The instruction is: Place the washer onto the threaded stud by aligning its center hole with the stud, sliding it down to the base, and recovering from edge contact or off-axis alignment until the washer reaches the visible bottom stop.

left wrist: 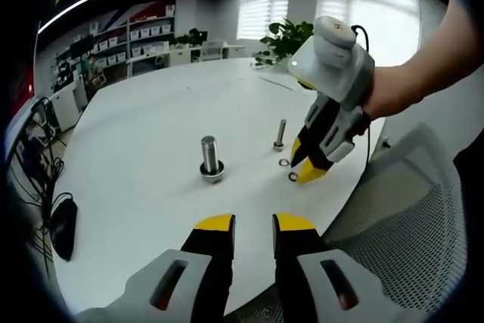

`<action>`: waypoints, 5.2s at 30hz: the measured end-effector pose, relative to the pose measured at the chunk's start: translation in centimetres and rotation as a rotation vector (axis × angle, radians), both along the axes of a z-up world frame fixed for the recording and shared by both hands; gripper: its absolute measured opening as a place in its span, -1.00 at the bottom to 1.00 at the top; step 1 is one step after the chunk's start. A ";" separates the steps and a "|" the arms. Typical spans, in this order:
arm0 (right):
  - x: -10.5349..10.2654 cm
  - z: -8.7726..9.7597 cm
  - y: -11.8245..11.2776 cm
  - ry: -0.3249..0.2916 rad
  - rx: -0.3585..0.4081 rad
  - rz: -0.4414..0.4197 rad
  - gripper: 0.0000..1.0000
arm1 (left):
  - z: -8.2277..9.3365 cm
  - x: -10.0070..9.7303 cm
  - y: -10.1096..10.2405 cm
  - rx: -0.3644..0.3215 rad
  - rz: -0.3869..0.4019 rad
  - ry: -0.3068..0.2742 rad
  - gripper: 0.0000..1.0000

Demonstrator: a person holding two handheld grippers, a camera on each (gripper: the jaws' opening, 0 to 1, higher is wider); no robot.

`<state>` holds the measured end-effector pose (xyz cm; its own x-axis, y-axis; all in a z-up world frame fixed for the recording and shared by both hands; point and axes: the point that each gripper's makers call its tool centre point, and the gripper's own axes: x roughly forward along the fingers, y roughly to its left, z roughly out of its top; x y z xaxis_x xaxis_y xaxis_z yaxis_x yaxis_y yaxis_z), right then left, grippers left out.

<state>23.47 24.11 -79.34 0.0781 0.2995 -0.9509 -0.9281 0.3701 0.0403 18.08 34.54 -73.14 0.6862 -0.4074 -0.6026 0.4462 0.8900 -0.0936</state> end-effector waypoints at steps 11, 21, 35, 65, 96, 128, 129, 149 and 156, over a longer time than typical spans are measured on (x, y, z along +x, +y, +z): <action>0.1 -0.7 -0.2 -0.014 -0.023 0.025 -0.58 | -0.1 -0.1 0.0 0.006 -0.004 0.005 -0.65; 0.1 -0.7 -0.2 -0.052 -0.040 0.095 -0.62 | -0.1 -0.1 0.0 0.011 0.000 0.005 -0.65; 0.0 -0.9 0.2 -0.014 -0.154 0.175 -0.68 | -0.3 -0.2 0.1 0.017 -0.003 0.012 -0.65; -0.1 -0.7 0.1 -0.070 -0.117 0.110 -0.69 | -0.5 -0.5 -0.6 0.002 -0.039 0.031 -0.65; 0.5 0.3 -0.7 -0.037 -0.002 -0.041 -0.72 | -0.5 -0.5 -0.5 0.005 -0.034 0.030 -0.66; 5.4 5.6 -3.2 -0.136 0.086 -0.197 -0.72 | -0.3 -0.5 -0.6 -0.015 -0.033 0.025 -0.65; 5.5 5.7 -3.0 -0.139 0.092 -0.199 -0.72 | -0.3 -0.4 -0.6 -0.015 -0.034 0.023 -0.65; 7.4 6.0 -1.8 -0.167 0.084 -0.186 -0.72 | -0.1 -0.4 -0.6 -0.017 -0.034 0.012 -0.65; 7.5 5.5 -2.2 -0.154 0.063 -0.190 -0.72 | -0.1 -0.4 -0.6 -0.018 -0.034 0.010 -0.65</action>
<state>30.94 21.96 -73.85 0.2818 0.3240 -0.9031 -0.8388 0.5401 -0.0680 17.70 33.91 -73.21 0.6655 -0.4412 -0.6021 0.4752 0.8724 -0.1141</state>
